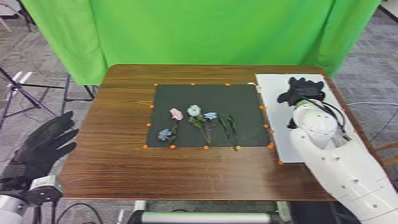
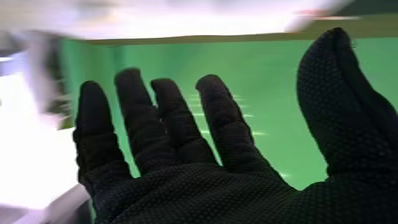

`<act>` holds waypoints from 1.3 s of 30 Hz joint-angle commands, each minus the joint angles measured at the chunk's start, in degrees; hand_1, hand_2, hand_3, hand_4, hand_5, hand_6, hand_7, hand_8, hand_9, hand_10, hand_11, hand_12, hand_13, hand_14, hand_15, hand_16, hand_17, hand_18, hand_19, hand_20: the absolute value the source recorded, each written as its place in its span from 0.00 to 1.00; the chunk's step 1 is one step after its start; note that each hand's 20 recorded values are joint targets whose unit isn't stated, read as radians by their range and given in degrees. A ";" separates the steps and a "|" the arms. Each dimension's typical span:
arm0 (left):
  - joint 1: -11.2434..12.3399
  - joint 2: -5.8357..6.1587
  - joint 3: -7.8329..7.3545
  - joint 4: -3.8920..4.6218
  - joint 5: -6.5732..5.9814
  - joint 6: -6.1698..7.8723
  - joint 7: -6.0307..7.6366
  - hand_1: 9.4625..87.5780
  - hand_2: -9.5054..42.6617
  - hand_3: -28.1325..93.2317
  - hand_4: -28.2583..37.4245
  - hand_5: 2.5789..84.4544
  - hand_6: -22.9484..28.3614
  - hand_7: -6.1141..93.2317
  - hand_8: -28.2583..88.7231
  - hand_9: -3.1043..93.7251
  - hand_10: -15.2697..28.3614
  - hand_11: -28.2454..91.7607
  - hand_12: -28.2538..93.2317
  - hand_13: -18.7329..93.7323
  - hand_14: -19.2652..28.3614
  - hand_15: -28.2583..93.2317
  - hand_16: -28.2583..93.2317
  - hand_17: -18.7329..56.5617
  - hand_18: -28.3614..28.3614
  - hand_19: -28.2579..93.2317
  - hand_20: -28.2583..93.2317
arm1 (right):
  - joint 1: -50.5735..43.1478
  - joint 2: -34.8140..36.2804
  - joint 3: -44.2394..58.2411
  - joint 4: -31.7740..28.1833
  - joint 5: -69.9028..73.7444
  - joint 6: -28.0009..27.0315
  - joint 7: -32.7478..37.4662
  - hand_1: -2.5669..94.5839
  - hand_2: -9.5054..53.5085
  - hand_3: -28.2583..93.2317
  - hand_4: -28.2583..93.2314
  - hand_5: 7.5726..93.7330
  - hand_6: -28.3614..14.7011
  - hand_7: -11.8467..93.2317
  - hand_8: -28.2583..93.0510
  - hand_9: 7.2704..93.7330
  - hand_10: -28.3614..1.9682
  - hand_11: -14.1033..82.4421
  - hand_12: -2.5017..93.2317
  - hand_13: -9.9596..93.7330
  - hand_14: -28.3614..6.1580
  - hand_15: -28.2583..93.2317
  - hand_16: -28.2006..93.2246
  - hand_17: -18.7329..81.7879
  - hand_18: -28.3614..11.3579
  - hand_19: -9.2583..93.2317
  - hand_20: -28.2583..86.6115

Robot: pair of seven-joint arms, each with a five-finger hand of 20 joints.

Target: Arrange flowers

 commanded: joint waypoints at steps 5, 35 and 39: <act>0.38 -0.23 -0.03 -0.27 0.15 -0.16 0.04 0.20 0.17 0.81 0.01 0.21 0.46 0.28 0.15 0.22 0.56 0.31 0.40 0.28 0.66 0.37 0.28 0.07 0.82 0.52 0.30 | -3.50 3.63 3.92 4.63 0.21 2.73 2.72 0.24 0.05 0.94 0.06 0.21 0.48 0.28 0.18 0.21 0.38 0.21 0.30 0.37 0.32 0.26 0.45 0.26 0.02 0.48 0.42; -0.42 0.55 0.94 -0.05 -0.08 0.15 -0.51 0.20 0.17 0.81 0.01 0.22 0.46 0.28 0.15 0.22 0.56 0.31 0.39 0.28 0.66 0.38 0.28 0.07 0.82 0.52 0.30 | -0.01 -4.20 -11.39 -5.00 -7.91 17.83 -16.89 0.51 0.00 0.93 0.03 0.74 0.72 0.60 0.23 0.92 0.75 0.36 0.57 0.92 0.81 0.63 0.52 0.47 0.32 0.79 0.61; -0.81 0.51 1.17 0.10 -0.06 0.09 -0.85 0.20 0.17 0.81 0.01 0.22 0.46 0.28 0.15 0.22 0.56 0.31 0.39 0.28 0.66 0.38 0.28 0.07 0.82 0.52 0.30 | 3.01 -5.54 -15.41 -2.09 -9.50 17.66 -17.64 0.51 0.00 0.93 0.02 0.73 0.72 0.61 0.22 0.92 0.74 0.35 0.57 0.91 0.81 0.63 0.52 0.47 0.32 0.79 0.62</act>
